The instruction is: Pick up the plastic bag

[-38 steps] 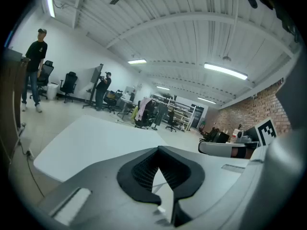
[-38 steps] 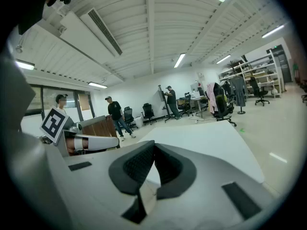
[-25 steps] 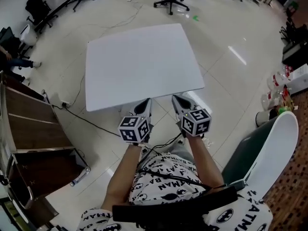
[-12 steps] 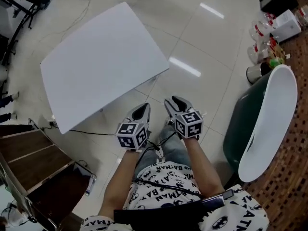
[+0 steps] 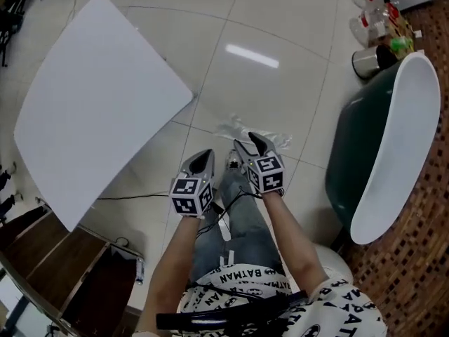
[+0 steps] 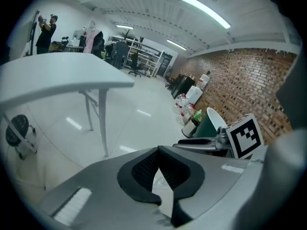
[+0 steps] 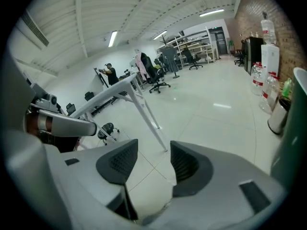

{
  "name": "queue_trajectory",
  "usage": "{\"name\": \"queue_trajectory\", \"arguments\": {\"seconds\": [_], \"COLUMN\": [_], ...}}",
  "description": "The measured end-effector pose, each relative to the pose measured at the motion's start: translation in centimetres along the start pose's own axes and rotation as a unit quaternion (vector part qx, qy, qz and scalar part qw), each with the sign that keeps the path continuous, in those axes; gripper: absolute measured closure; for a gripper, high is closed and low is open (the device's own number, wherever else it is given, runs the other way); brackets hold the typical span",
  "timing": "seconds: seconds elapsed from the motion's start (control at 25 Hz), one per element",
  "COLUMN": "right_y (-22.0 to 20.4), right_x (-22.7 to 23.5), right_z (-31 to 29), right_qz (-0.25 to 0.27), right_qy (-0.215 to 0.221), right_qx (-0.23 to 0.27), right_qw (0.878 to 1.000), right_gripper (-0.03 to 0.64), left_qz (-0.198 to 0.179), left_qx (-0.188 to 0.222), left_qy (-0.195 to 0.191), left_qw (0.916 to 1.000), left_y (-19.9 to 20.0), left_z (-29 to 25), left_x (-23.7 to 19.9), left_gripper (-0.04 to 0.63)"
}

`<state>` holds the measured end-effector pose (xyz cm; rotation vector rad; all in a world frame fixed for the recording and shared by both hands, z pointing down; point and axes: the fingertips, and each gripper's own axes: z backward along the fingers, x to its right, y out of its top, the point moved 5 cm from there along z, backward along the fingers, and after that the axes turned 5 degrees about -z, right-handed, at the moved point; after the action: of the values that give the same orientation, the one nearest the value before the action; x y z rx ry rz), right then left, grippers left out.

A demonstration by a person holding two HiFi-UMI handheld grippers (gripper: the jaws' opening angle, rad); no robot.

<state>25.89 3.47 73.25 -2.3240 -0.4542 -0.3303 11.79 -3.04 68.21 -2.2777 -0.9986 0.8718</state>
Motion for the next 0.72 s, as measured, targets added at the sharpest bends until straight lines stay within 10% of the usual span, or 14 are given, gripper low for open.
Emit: {"name": "queue_trajectory", "arguments": {"seconds": [0.72], "right_y": [-26.3], "right_x": [18.1], "right_z": [-30.1], "right_qz": [-0.027], "right_qy": [-0.053], "right_qx": [-0.149], "right_qw": [0.987], "right_gripper": [0.354], "left_qz": [-0.036], "left_qx": [-0.16], "left_qy": [-0.036], "left_qw": [0.9858], "left_y": [-19.7], "left_z": [-28.6], "left_x": [-9.6], "left_gripper": [0.594]}}
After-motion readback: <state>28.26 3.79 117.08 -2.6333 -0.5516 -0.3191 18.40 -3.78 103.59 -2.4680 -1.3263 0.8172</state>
